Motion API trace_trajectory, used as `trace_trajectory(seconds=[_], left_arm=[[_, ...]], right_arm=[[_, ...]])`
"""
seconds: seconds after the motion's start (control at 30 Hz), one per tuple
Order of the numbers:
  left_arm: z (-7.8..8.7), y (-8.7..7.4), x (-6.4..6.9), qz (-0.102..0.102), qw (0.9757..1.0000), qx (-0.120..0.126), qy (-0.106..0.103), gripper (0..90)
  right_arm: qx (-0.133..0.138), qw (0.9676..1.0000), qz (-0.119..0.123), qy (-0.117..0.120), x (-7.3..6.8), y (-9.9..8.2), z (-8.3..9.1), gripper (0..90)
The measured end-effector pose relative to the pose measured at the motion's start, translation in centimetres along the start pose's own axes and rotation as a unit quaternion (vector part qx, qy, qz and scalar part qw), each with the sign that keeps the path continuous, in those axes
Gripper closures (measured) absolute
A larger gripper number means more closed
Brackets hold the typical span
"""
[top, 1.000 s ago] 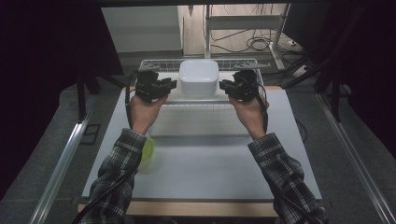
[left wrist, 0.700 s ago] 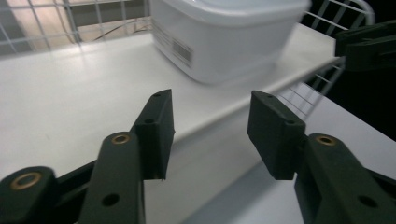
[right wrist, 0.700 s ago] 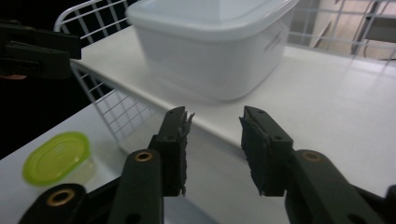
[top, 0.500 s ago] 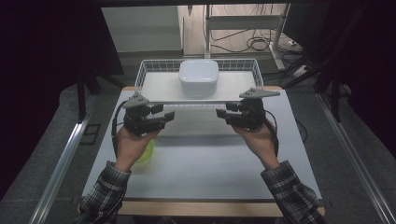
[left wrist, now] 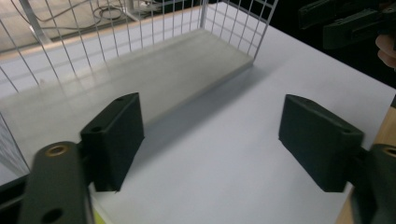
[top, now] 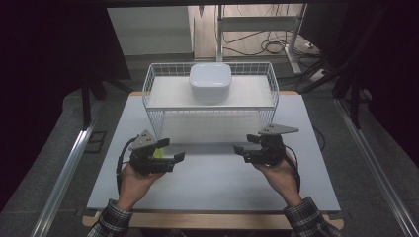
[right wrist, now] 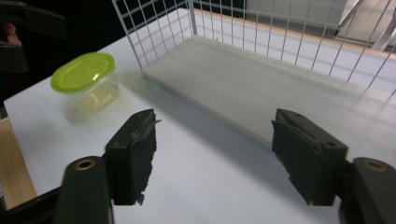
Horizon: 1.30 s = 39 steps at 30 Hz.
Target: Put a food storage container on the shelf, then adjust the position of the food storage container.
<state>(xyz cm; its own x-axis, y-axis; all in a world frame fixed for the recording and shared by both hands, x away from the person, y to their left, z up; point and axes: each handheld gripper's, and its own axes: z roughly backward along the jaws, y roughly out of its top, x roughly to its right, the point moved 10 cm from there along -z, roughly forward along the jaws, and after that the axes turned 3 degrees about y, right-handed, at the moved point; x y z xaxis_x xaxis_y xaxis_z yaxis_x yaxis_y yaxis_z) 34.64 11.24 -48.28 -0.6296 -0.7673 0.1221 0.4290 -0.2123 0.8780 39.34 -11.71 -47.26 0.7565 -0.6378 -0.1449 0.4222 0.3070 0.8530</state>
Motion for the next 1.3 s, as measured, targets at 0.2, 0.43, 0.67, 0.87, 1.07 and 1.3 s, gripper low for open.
trace_trajectory(seconds=[0.2, 0.43, 0.67, 0.87, 1.07, 1.3], left_arm=[[-0.5, -3.0, 1.1, -0.019, 0.9996, -0.016, -0.010, 10.8], [-1.3, -5.6, 2.7, -0.044, 0.9987, -0.027, -0.009, 7.5], [-2.3, -7.7, 3.5, -0.047, 0.9972, -0.056, -0.015, 7.6], [-3.3, -8.9, 3.7, -0.074, 0.9941, -0.075, -0.026, 8.0], [-3.4, -8.7, 3.6, -0.066, 0.9941, -0.082, -0.024, 7.5], [-3.3, -8.0, 3.0, -0.071, 0.9934, -0.089, -0.014, 6.3]], right_arm=[[0.000, 0.9998, -0.010, 0.018, -0.4, -2.6, -0.1, 18.8], [0.008, 0.9996, -0.010, 0.024, -1.1, -4.7, 0.4, 11.6], [-0.024, 0.9993, 0.022, 0.019, -2.4, -7.1, 0.1, 7.8], [-0.058, 0.9974, 0.039, 0.016, -2.7, -9.4, -0.4, 7.7], [-0.045, 0.9985, 0.028, 0.014, -2.0, -9.1, -0.2, 7.7], [-0.042, 0.9987, 0.023, 0.017, -1.8, -9.4, -0.6, 7.7]])
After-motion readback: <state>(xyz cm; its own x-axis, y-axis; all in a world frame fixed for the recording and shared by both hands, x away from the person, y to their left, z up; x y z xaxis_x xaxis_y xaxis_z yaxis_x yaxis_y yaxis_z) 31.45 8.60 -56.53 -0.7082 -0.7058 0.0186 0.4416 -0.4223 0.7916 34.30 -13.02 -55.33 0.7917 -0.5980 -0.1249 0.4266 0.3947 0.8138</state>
